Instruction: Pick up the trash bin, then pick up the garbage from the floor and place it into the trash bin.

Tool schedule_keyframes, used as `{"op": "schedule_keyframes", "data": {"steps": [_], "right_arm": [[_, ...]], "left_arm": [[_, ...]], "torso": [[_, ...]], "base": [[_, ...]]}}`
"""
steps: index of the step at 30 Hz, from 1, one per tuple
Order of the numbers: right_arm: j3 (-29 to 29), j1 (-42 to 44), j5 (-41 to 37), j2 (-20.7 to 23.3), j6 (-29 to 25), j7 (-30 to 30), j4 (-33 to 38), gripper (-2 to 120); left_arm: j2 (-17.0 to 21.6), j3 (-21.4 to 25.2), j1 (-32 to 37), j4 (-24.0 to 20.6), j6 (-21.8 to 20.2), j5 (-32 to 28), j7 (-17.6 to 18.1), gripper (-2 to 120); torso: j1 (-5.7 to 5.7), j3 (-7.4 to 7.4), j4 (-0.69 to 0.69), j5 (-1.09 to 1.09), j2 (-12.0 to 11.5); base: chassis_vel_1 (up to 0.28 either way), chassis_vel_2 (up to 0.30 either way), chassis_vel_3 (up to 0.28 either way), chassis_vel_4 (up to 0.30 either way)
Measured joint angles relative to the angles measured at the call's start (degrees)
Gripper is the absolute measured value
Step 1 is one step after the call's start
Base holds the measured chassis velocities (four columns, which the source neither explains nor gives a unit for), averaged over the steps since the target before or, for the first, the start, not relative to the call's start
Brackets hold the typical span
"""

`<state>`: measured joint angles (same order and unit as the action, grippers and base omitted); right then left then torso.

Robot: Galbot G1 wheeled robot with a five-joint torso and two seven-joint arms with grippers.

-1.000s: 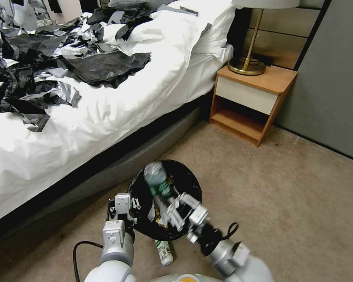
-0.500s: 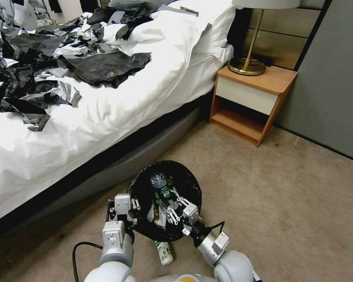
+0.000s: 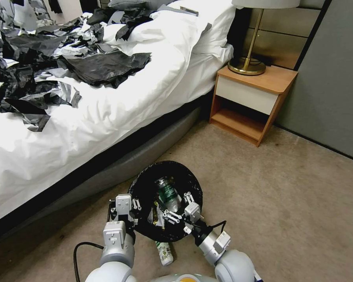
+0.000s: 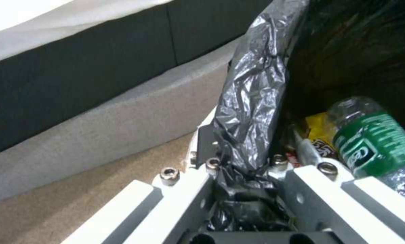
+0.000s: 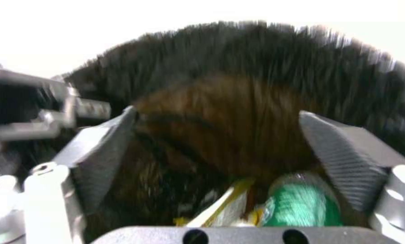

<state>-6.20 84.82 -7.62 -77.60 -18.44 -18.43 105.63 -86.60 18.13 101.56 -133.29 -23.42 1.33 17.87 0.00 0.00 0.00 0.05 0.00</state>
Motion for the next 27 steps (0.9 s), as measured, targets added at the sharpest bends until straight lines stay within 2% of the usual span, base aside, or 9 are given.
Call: {"op": "schedule_keyframes", "data": {"steps": [2, 4, 7, 9, 10, 14, 16, 22, 27], "right_arm": [[-0.18, 1.08, 0.87, 0.08, -0.99, 0.25, 2.90, 99], [-0.20, 1.51, 1.25, 0.10, -1.44, 0.40, 4.38, 100], [-0.59, 2.64, 1.82, 0.24, -1.97, 1.32, 9.78, 100], [-1.49, 3.66, 1.69, 0.19, -1.93, 3.05, 15.90, 100], [-1.49, 3.66, 1.69, 0.19, -1.93, 3.05, 15.90, 100], [-4.12, 4.28, 1.46, -0.53, -2.05, 5.82, 20.46, 100], [-6.65, 5.28, 1.24, -1.51, -2.83, 9.18, 22.88, 100], [-10.40, 7.58, 1.77, -3.44, -4.32, 13.94, 24.01, 100], [-12.33, 8.48, 2.25, -4.19, -5.93, 15.47, 21.48, 100]], "left_arm": [[-0.02, 0.16, -0.17, 0.12, 0.00, 0.02, 0.00, 0], [-0.02, 0.23, -0.27, 0.24, 0.00, 0.03, 0.00, 0], [-0.05, 0.55, -0.69, 0.92, -0.02, 0.03, 0.00, 0], [-0.14, 0.80, -1.16, 1.64, -0.15, 0.03, 0.00, 0], [-0.14, 0.80, -1.16, 1.64, -0.15, 0.03, 0.00, 0], [-0.25, 0.98, -1.67, 2.12, -0.35, 0.02, 0.00, 0], [-0.29, 1.10, -1.76, 2.18, -0.40, -0.05, 0.00, 0], [-0.26, 1.20, -1.60, 2.17, -0.59, -0.47, 0.06, 0], [-0.18, 1.23, -1.24, 2.11, -0.61, -0.62, 0.26, 0]], "torso": [[0.00, 0.00, -0.01, -0.01, 0.00], [0.00, 0.00, -0.01, 0.00, 0.00], [0.00, 0.00, 0.00, -0.04, 0.00], [0.00, 0.00, 0.00, -0.04, 0.00], [0.00, 0.00, 0.00, -0.04, 0.00], [0.00, 0.00, -0.01, -0.04, 0.00], [0.00, 0.00, 0.00, -0.05, 0.00], [0.00, 0.00, -0.01, -0.04, 0.00], [0.00, 0.00, -0.01, -0.04, 0.00]], "base": [[0.000, 0.000, 0.000, 0.000], [0.000, 0.000, 0.000, 0.000], [0.000, 0.000, 0.000, 0.000], [0.000, 0.000, 0.000, 0.000], [0.000, 0.000, 0.000, 0.000], [0.000, 0.000, 0.000, 0.000], [0.000, 0.000, 0.000, 0.000], [0.000, 0.000, 0.000, 0.000], [0.000, 0.000, 0.000, 0.000]]}}
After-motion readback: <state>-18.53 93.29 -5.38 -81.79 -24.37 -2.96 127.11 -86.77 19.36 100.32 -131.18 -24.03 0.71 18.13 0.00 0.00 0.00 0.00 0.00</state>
